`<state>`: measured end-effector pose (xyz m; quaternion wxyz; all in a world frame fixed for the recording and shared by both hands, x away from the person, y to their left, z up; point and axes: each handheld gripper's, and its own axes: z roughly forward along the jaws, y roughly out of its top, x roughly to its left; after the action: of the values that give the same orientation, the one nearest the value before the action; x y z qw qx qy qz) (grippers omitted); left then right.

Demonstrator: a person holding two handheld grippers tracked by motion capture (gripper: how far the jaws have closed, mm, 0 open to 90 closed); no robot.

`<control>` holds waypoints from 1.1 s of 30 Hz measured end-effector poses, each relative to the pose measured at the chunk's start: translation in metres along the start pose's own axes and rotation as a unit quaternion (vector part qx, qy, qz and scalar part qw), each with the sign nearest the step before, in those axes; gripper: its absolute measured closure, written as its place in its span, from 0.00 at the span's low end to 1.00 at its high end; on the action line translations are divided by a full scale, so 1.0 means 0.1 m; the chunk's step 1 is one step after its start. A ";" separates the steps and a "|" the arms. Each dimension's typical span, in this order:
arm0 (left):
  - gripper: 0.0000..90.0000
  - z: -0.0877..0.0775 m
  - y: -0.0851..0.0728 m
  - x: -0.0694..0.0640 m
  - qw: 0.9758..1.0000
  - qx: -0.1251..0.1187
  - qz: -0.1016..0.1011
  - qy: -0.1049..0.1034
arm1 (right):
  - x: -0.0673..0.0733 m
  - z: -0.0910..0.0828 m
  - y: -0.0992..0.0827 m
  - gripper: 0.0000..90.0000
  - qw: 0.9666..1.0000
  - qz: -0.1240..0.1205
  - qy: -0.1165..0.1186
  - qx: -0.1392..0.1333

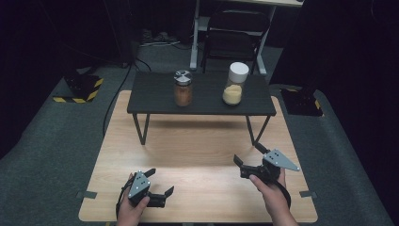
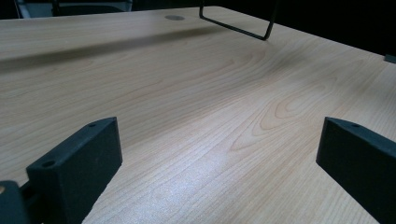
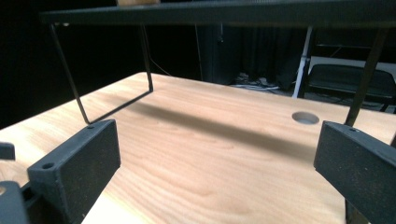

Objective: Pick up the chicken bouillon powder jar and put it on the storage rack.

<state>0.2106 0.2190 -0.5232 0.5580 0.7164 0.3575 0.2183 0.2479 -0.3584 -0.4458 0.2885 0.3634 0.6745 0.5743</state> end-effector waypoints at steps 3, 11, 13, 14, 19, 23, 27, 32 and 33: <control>0.00 0.00 0.00 0.00 1.000 0.000 0.000 0.000 | 0.00 -0.03 -0.07 0.00 1.000 0.000 -0.003 0.006; 0.00 0.00 0.01 -0.01 1.000 0.002 0.006 0.001 | 0.02 -0.09 -0.26 0.00 1.000 -0.007 -0.011 0.027; 0.00 0.00 0.01 -0.01 1.000 0.003 0.006 0.001 | 0.03 -0.11 -0.30 0.00 0.999 -0.008 -0.012 0.034; 0.01 0.00 0.01 -0.01 1.000 0.003 0.006 0.001 | 0.03 -0.11 -0.32 0.00 0.999 -0.008 -0.013 0.037; 0.00 0.01 0.01 -0.02 1.000 0.004 0.008 0.001 | 0.03 -0.15 -0.41 0.00 0.999 -0.004 -0.018 0.047; 0.01 0.01 0.02 -0.03 1.000 0.005 0.007 0.001 | 0.02 -0.18 -0.46 0.00 0.998 -0.006 -0.020 0.052; 0.01 0.02 0.03 -0.03 1.000 0.008 0.012 0.002 | 0.02 -0.22 -0.51 0.00 0.998 -0.005 -0.024 0.057; 0.01 0.03 0.05 -0.07 1.000 0.013 0.020 0.004 | 0.02 -0.27 -0.56 0.00 0.998 -0.010 -0.028 0.061; 0.01 0.04 0.05 -0.07 1.000 0.013 0.022 0.004 | 0.02 -0.28 -0.57 0.00 0.998 -0.011 -0.029 0.061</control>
<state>0.2102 0.2109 -0.5188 0.5421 0.7306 0.3467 0.2285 0.2150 -0.3766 -0.4967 0.2913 0.3899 0.7034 0.5179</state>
